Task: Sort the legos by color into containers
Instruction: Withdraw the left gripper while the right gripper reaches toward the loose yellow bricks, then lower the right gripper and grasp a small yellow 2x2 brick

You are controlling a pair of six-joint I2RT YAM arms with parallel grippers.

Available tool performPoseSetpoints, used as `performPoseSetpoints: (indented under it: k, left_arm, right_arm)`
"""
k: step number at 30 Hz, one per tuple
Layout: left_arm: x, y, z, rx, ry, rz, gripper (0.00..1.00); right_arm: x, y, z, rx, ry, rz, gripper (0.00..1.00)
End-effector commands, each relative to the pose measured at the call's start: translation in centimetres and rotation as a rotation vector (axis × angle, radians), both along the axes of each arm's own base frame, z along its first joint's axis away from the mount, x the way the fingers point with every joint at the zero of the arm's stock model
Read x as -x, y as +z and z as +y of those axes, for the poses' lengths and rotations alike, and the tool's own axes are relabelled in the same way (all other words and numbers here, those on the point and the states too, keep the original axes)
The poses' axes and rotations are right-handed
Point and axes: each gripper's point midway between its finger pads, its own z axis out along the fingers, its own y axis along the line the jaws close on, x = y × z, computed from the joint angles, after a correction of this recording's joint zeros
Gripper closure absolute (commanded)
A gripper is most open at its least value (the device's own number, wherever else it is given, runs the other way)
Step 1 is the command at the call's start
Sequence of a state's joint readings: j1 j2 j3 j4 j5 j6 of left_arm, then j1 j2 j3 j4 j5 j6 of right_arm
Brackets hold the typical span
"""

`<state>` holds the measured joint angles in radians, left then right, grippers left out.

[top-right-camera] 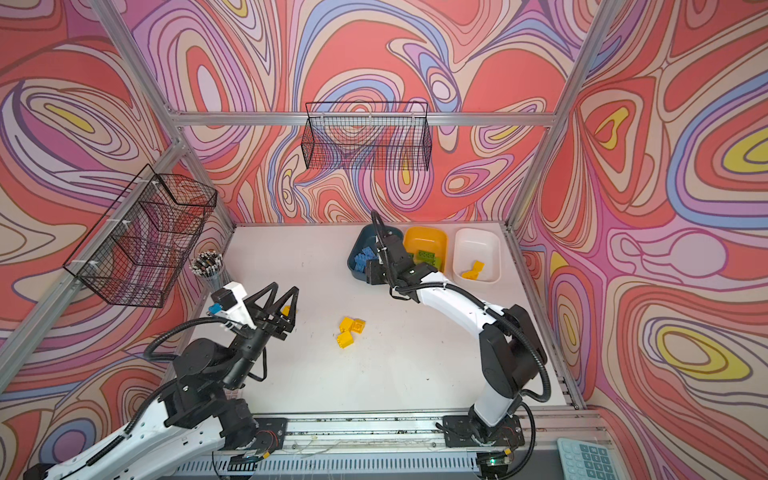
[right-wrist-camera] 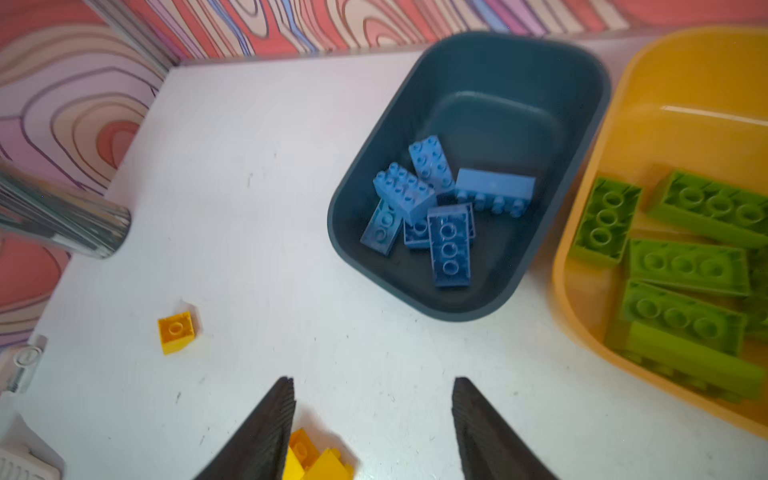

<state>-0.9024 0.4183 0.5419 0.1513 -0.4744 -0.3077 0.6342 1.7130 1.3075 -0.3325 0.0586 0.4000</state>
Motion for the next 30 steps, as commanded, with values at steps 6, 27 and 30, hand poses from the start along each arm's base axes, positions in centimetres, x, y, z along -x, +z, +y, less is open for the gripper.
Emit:
performPoseSetpoints:
  k: [6, 27, 30]
  left_arm:
    - [0.4, -8.8, 3.1, -0.170, 0.111, 0.219, 0.32]
    - [-0.4, -9.9, 1.7, -0.213, 0.094, 0.232, 0.32]
    - [-0.4, -10.0, 1.7, -0.214, 0.094, 0.236, 0.32]
  right_arm:
    - [3.8, -7.4, 2.9, 0.174, 0.053, 0.049, 0.31]
    - [8.4, -13.9, 4.5, 0.287, 0.141, 0.137, 0.33]
    - [8.8, -14.2, 5.0, 0.292, 0.155, 0.137, 0.32]
